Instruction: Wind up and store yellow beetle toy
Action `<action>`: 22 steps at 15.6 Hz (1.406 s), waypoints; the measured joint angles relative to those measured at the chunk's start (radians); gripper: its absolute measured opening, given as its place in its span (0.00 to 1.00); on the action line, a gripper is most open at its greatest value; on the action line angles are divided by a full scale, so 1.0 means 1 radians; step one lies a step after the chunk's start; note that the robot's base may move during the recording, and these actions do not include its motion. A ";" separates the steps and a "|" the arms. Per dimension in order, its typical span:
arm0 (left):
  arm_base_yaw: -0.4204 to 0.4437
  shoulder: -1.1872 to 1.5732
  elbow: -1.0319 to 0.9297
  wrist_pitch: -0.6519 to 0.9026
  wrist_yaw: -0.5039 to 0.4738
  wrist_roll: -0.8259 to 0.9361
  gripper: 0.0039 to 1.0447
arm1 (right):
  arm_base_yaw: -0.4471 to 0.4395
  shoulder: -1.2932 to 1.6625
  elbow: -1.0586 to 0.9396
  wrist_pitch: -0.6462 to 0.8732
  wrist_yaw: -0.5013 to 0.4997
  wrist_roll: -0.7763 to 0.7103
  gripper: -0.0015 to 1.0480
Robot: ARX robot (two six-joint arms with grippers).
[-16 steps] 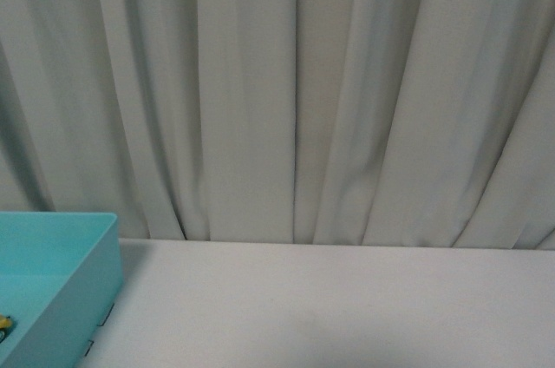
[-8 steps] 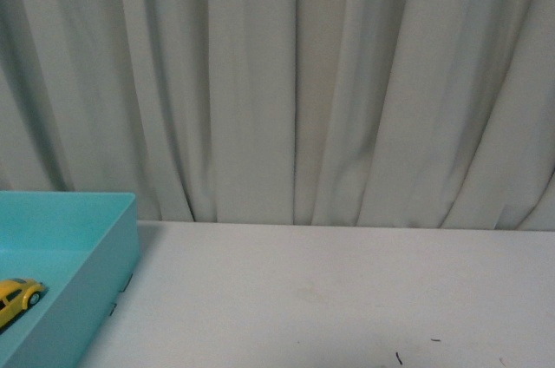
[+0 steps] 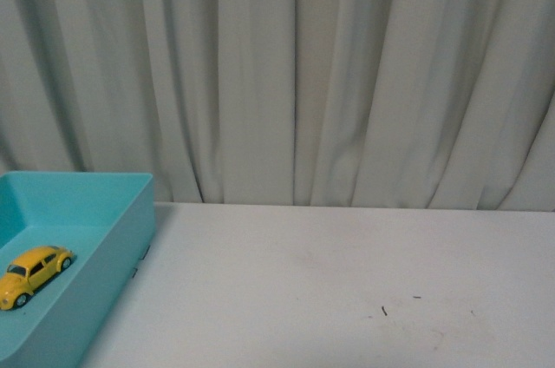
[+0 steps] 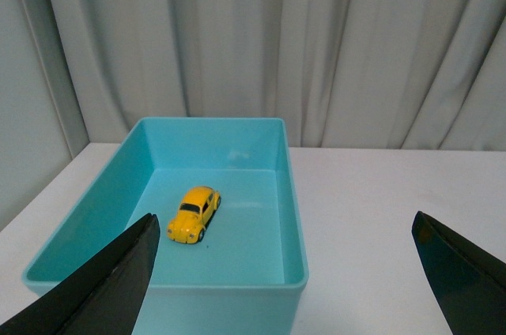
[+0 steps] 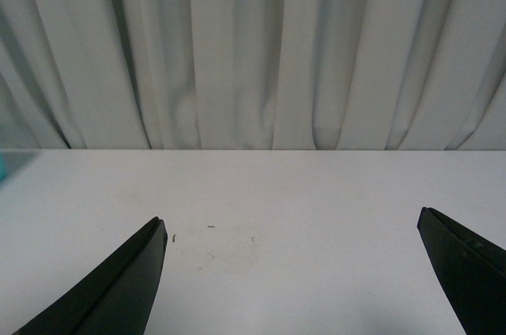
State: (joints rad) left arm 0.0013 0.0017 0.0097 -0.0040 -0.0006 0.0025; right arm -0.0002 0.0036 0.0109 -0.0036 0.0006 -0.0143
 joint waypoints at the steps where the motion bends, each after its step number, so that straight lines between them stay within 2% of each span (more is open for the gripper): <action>1: 0.000 0.000 0.000 0.000 0.000 0.000 0.94 | 0.000 0.000 0.000 0.000 0.000 0.000 0.94; 22: 0.000 0.000 0.000 0.001 0.000 0.000 0.94 | 0.000 0.000 0.000 0.000 0.000 0.000 0.94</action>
State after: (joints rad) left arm 0.0013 0.0017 0.0097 -0.0032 -0.0006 0.0025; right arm -0.0002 0.0032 0.0109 -0.0036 0.0006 -0.0143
